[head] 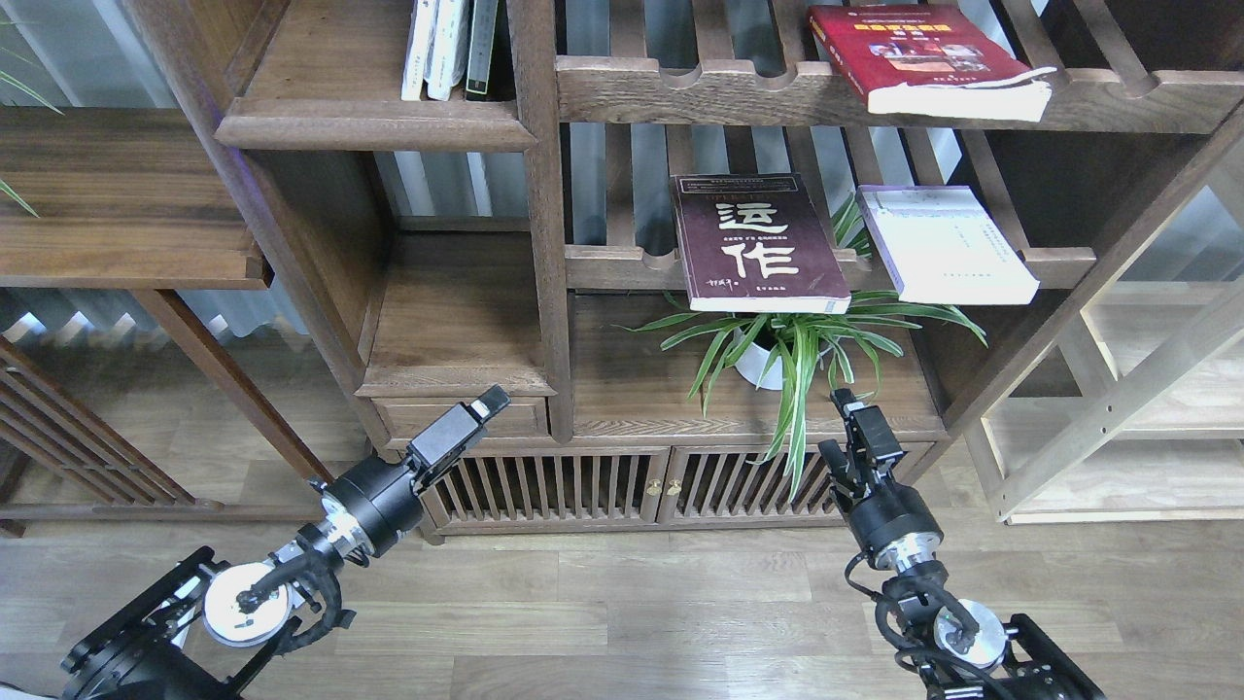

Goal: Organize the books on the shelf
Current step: 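Raise the right gripper toward the white book on the middle shelf, then move the right gripper up to the white book's near edge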

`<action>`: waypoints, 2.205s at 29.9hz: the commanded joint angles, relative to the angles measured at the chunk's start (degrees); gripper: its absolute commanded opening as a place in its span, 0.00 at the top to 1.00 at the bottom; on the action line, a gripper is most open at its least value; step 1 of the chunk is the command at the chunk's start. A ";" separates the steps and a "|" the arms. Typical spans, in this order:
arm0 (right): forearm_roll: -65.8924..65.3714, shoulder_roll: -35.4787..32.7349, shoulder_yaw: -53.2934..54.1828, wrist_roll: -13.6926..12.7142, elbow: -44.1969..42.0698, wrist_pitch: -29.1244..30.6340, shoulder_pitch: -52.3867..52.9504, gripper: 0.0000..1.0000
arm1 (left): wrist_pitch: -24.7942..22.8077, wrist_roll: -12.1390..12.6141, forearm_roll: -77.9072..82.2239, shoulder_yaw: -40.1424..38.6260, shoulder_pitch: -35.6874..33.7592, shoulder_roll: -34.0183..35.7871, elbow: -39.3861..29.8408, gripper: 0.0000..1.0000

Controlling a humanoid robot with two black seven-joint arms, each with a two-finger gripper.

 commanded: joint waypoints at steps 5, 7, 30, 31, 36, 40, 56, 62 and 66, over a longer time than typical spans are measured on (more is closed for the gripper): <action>0.00 0.02 0.08 0.00 0.00 0.00 0.36 0.00 | 0.00 -0.06 0.00 0.05 0.36 0.03 0.09 0.01; 0.00 0.02 0.25 0.09 0.00 0.00 0.45 0.00 | 0.00 -0.06 0.00 0.05 0.80 -0.06 0.09 0.01; 4.65 0.28 0.52 1.66 -0.35 0.00 8.00 0.00 | 0.00 -0.24 -0.09 -0.56 1.68 -0.06 0.18 0.01; 5.61 0.28 0.87 2.54 -0.43 0.00 8.27 0.00 | 0.00 -0.23 -0.09 -0.56 1.68 -0.06 0.18 0.01; 5.89 0.28 1.84 3.96 -0.52 0.00 8.88 0.00 | 0.00 -0.32 -0.09 -0.65 1.68 -0.06 0.18 0.01; 5.89 0.28 1.92 3.96 -0.70 0.00 9.06 0.00 | 0.00 -0.23 -0.09 -0.65 1.68 -0.06 0.18 0.01; 6.15 -2.70 5.44 4.13 -2.46 0.00 11.70 0.00 | 0.00 -0.32 -0.09 -1.09 1.68 -0.06 0.53 0.01; 6.15 -3.85 5.97 4.13 -4.30 0.00 12.75 0.00 | 0.00 -0.32 -0.27 -1.09 1.59 -0.06 -0.08 0.01; 6.06 -4.46 6.05 4.13 -5.35 0.00 13.37 0.00 | 0.00 -0.32 -0.44 -1.18 1.42 -0.06 -0.17 0.01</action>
